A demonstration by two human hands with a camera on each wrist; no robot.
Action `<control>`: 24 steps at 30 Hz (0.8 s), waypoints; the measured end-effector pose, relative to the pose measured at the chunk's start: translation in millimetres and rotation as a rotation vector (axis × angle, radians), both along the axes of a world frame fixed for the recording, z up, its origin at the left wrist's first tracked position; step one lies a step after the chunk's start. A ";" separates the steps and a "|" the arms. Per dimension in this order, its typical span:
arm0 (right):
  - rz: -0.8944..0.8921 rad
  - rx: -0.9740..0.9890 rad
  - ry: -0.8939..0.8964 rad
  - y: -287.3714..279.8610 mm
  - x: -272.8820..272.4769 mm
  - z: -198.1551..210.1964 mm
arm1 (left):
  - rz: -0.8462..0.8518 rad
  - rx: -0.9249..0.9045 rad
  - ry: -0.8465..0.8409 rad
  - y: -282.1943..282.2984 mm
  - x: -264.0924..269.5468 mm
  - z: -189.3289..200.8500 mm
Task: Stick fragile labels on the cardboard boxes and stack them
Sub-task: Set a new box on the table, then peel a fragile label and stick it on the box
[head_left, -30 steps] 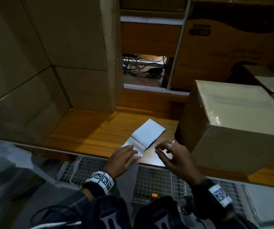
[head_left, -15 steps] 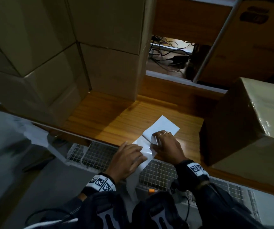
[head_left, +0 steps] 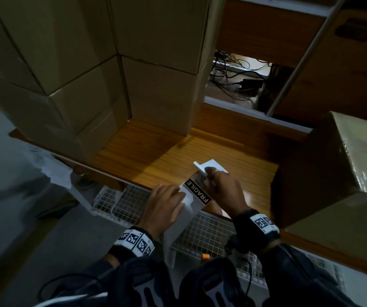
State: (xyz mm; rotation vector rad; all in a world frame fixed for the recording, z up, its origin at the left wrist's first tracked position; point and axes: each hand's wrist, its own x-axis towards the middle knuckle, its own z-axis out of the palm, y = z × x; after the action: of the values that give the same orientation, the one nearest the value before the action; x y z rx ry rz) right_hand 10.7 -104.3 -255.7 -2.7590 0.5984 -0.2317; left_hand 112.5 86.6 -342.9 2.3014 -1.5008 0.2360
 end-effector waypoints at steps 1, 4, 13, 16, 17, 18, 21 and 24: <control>-0.014 0.019 -0.041 -3.2 0.4 5.8 | -0.004 0.022 0.001 -0.7 -1.3 -0.8; -0.065 0.037 -0.189 -31.3 3.6 17.0 | 0.013 0.042 0.030 2.3 -2.6 -2.1; -0.418 0.108 -0.204 -121.6 11.0 -1.5 | 0.073 0.006 -0.040 26.0 14.6 0.3; -0.455 0.123 -0.148 -131.9 5.1 -21.4 | 0.065 -0.006 -0.048 27.7 16.4 -0.9; -0.459 0.128 -0.136 -133.4 3.4 -25.8 | 0.059 -0.001 -0.062 27.7 16.4 -1.4; -0.464 0.123 -0.130 -132.9 2.9 -29.2 | 0.054 0.005 -0.076 27.6 16.8 -1.5; -0.444 0.130 -0.149 -121.4 5.5 -32.9 | 0.054 -0.024 -0.056 26.7 16.3 -0.7; -0.264 0.199 -0.199 -86.6 3.1 -26.5 | 0.121 -0.122 0.089 25.1 11.5 -1.7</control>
State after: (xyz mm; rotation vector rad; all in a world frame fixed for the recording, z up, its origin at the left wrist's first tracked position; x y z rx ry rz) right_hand 13.7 -190.9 -282.2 -2.4257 0.8792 -0.4724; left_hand 124.0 111.7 -344.7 2.2766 -1.2711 0.2476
